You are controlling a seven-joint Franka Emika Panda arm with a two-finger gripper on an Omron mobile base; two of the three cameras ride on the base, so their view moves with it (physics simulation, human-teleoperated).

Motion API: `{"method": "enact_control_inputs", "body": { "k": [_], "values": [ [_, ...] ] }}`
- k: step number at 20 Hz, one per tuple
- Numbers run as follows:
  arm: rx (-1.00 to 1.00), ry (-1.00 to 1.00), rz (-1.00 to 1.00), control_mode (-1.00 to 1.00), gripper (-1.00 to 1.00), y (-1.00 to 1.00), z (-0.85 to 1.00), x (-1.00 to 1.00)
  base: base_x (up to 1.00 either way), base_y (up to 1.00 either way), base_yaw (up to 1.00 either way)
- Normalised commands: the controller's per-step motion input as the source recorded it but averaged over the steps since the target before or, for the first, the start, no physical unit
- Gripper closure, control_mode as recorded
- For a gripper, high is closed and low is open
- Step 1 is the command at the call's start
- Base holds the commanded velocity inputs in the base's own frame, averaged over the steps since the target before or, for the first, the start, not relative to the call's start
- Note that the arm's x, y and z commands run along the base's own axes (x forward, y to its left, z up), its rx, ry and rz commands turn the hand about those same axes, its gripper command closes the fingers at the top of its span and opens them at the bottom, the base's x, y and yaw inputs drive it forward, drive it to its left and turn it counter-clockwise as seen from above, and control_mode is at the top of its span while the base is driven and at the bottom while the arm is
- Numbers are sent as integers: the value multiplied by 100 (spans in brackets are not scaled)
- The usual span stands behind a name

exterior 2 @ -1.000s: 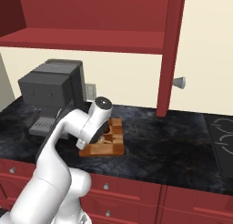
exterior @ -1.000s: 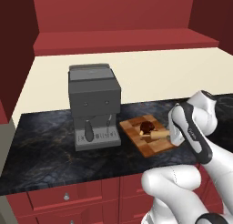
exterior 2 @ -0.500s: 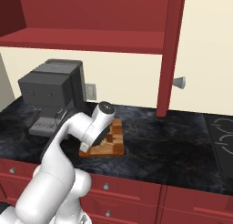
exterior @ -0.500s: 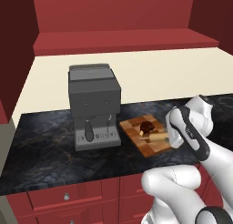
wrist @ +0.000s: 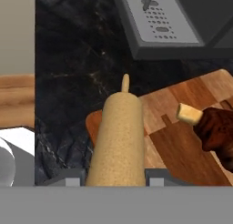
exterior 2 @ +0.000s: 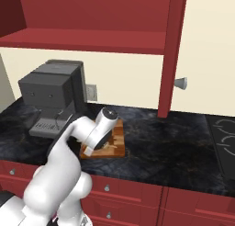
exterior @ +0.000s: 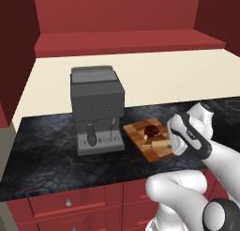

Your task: Open the cabinet, retrieve the rolling pin, and place it next to the meat on the cutting board to prepare for tenderizing.

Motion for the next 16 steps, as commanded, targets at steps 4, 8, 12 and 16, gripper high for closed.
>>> {"method": "enact_control_inputs", "body": {
  "k": [4,8,12,16],
  "values": [
    [0,0,4,-100,100,-3,-23,20,0,0,0],
    [0,0,3,-100,100,-1,-21,28,0,0,0],
    [0,0,1,-100,100,0,-17,29,0,0,0],
    [0,0,2,-100,100,0,-13,22,0,0,0]
  ]
}}
